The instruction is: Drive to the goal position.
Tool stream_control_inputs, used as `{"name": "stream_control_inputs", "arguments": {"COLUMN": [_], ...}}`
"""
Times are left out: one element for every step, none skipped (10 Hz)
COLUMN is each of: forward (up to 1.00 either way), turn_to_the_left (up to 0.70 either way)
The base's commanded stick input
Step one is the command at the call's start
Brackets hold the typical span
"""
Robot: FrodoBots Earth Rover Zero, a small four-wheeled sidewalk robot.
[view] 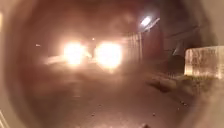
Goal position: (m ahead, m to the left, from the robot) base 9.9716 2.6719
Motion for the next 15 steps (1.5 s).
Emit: {"name": "stream_control_inputs", "arguments": {"forward": [0.0, 0.0, 0.0, 0.0, -0.07, -0.59, -0.66, -0.7, -0.7, -0.7, -0.7, -0.7, -0.7, -0.7, -0.7], "turn_to_the_left": [0.0, 0.0, 0.0, 0.0, 0.0, 0.0, 0.0, 0.0, 0.0, 0.0, 0.0, 0.0, 0.0, 0.0, 0.0]}}
